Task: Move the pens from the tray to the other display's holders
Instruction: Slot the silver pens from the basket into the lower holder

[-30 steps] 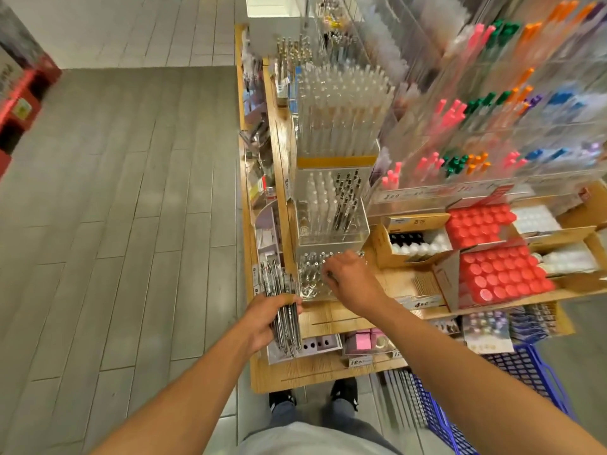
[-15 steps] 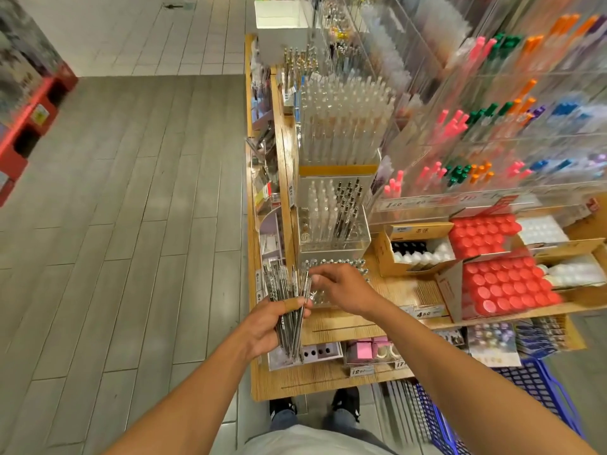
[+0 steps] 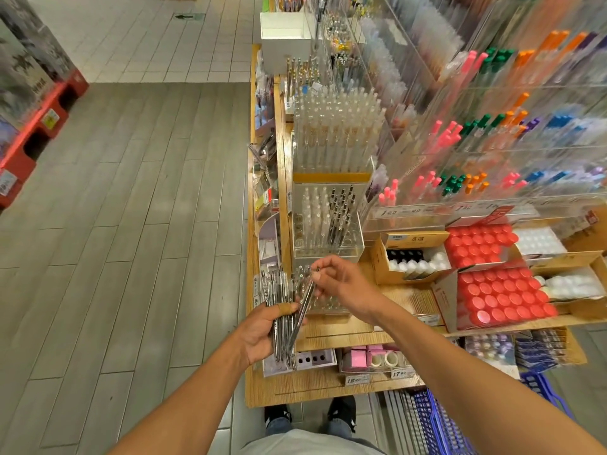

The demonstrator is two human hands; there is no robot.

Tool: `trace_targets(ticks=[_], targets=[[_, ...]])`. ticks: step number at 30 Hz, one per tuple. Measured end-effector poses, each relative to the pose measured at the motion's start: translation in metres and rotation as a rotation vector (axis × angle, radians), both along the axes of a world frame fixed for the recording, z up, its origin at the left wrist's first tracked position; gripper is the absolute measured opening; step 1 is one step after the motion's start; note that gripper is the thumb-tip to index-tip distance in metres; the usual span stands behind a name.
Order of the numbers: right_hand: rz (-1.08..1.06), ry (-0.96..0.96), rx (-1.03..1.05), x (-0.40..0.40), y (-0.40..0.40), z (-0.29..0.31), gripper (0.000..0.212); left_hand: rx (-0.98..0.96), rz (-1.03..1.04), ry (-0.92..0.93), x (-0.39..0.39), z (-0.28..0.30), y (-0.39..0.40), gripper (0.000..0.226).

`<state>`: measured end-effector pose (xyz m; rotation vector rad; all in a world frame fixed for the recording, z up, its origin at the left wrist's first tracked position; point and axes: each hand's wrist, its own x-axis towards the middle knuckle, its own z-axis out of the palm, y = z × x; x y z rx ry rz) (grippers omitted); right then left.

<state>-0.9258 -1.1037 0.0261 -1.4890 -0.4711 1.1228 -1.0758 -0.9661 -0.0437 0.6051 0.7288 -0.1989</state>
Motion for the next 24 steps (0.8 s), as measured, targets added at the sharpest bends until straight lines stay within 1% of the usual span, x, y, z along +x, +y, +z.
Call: trace_targets(ticks=[5,8,11,15,19,21,24], targets=[[-0.176,-0.455,-0.016,0.014,0.002,0.009,0.009,0.025,0.127,0.088,-0.004,-0.008,0.001,0.044],[-0.125,-0.698,-0.078,0.015,0.000,0.005,0.014,0.046,0.173,0.155,-0.008,-0.012,0.002,0.043],[-0.025,-0.820,-0.151,0.011,0.000,-0.007,0.007,0.052,0.162,0.162,-0.011,-0.014,0.002,0.046],[0.097,-0.956,-0.233,0.003,0.002,-0.025,0.012,0.066,0.137,0.153,-0.011,-0.011,0.000,0.052],[0.135,-1.107,-0.249,0.002,0.009,-0.031,0.012,0.078,0.125,0.142,-0.011,-0.008,0.002,0.054],[0.180,-1.157,-0.274,0.003,0.013,-0.030,0.012,0.084,0.115,0.144,-0.011,-0.007,0.003,0.055],[0.214,-1.173,-0.291,0.004,0.015,-0.030,0.009,0.089,0.111,0.139,-0.011,-0.006,0.004,0.056]])
